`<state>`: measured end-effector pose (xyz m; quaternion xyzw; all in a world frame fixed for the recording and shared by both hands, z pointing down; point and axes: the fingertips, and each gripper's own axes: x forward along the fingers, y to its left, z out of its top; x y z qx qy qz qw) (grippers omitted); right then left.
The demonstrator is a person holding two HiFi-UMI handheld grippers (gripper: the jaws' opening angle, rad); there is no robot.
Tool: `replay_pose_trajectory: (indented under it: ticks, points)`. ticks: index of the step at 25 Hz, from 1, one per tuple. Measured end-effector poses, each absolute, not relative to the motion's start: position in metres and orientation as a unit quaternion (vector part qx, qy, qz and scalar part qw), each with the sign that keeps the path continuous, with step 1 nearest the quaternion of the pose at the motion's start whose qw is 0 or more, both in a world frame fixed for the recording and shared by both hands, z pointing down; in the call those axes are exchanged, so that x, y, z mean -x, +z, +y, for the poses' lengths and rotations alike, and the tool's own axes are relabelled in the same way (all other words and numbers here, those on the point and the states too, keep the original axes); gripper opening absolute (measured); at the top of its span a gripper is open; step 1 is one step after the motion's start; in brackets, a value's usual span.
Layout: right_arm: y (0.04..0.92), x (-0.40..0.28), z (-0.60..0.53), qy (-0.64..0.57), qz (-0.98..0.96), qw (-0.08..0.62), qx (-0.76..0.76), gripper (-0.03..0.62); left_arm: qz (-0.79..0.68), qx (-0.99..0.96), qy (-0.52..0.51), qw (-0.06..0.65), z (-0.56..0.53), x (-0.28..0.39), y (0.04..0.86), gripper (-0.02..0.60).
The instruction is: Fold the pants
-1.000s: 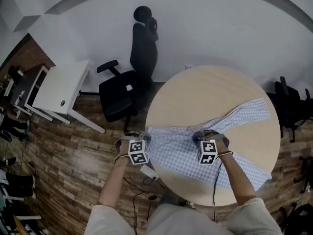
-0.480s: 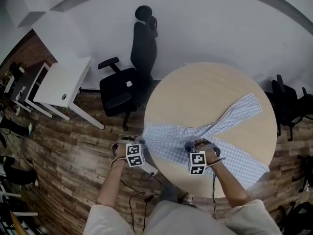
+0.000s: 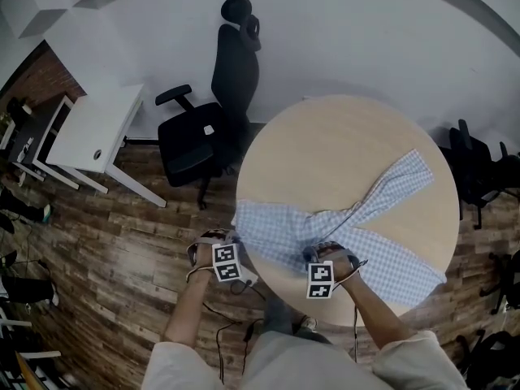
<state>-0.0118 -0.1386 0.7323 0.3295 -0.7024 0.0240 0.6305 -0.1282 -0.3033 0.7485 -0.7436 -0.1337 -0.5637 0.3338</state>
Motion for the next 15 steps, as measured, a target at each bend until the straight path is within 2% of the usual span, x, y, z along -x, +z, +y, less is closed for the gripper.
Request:
replay_pose_trajectory:
  ticks: [15]
  points:
    - [0.753, 0.017, -0.137, 0.108, -0.732, 0.591, -0.322, 0.043, -0.161, 0.752, -0.577, 0.273, -0.294, 0.141, 0.789, 0.043]
